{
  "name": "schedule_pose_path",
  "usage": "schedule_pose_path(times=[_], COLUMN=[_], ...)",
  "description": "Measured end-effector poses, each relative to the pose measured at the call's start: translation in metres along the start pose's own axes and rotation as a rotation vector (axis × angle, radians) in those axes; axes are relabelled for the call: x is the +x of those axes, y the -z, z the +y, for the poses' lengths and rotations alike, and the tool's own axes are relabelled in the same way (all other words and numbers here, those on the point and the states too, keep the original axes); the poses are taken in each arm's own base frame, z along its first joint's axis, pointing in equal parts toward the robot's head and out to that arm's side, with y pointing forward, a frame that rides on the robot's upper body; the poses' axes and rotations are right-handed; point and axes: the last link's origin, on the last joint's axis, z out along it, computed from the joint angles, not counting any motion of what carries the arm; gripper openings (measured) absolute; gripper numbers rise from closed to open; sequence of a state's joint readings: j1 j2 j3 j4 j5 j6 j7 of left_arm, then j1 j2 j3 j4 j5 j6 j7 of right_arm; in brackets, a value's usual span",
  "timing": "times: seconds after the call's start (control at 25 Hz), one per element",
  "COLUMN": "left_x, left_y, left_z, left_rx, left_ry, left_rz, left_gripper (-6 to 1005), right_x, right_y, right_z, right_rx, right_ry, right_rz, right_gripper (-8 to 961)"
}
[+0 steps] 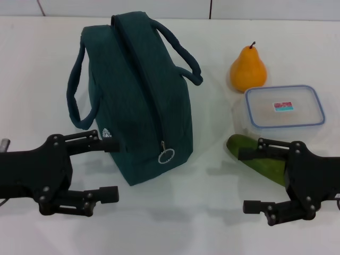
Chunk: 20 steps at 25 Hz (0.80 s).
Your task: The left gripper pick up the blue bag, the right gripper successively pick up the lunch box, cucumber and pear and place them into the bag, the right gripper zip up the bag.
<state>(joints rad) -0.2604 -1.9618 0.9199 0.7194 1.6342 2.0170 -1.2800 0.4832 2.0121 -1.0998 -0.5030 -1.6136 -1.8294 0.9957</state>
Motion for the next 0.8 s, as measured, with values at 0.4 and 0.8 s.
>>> schedule_pose_path(times=[0.4, 0.8], left_x=[0.000, 0.010], left_y=[0.006, 0.012], left_z=[0.000, -0.006], left_rx=[0.038, 0.079], left_ry=[-0.026, -0.034], left_rz=[0.019, 0.055], left_gripper=[869, 863], right_x=[-0.001, 0.000], right_y=[0.002, 0.000], right_z=[-0.001, -0.004], right_rx=[-0.002, 0.005], right_ry=[-0.010, -0.008], right_rz=[0.007, 0.021], right_gripper=[870, 870])
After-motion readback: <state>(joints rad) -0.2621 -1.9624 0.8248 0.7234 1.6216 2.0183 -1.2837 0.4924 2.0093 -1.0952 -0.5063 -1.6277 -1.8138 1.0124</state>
